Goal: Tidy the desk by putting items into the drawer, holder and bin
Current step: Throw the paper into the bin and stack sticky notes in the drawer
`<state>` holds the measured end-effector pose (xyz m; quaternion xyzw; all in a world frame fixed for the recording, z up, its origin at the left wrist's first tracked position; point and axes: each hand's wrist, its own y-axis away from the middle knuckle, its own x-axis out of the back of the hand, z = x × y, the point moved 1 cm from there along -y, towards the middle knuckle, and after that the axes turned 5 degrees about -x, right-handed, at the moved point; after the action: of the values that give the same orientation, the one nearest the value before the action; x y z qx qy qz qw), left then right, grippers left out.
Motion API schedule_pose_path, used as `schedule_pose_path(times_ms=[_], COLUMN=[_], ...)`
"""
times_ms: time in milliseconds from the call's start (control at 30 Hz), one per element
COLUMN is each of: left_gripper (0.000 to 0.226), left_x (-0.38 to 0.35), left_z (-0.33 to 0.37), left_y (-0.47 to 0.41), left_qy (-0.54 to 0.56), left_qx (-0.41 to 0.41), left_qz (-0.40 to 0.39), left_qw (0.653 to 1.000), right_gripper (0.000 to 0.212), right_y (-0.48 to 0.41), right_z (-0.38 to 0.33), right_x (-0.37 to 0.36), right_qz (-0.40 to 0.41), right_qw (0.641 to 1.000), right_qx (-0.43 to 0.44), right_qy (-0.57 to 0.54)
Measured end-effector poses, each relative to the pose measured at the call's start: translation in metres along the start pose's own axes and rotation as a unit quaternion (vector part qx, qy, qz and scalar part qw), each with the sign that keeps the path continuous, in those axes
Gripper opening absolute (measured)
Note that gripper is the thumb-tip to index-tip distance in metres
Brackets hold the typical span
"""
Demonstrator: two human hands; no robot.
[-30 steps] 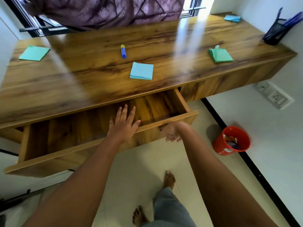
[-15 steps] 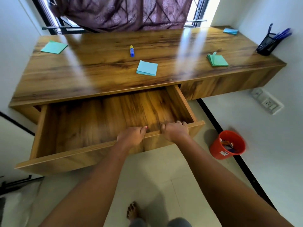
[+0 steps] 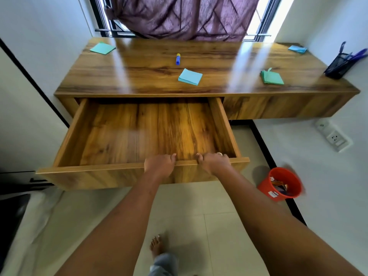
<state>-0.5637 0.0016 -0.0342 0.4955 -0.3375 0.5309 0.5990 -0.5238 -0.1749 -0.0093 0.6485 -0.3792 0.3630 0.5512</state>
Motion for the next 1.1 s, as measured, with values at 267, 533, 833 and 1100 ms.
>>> schedule_pose_path(times_ms=[267, 533, 833, 1100], left_gripper=[0.059, 0.041, 0.021, 0.022], left_x=[-0.004, 0.011, 0.041, 0.068], left_z=[0.008, 0.017, 0.050, 0.119], left_y=[0.026, 0.010, -0.028, -0.092], left_qy=[0.008, -0.004, 0.021, 0.134], left_qx=[0.016, 0.027, -0.042, -0.113], left_qz=[-0.033, -0.146, -0.115, -0.103], left_qw=[0.999, 0.989, 0.992, 0.979], right_gripper=[0.054, 0.037, 0.037, 0.026], right_y=[0.022, 0.015, -0.001, -0.024], right_z=[0.010, 0.001, -0.007, 0.051], right_x=[-0.008, 0.000, 0.022, 0.069], right_qz=[-0.008, -0.026, -0.129, -0.098], right_qw=[1.000, 0.999, 0.990, 0.933], right_qx=[0.001, -0.017, -0.045, -0.065], right_qy=[-0.003, 0.011, -0.019, -0.339])
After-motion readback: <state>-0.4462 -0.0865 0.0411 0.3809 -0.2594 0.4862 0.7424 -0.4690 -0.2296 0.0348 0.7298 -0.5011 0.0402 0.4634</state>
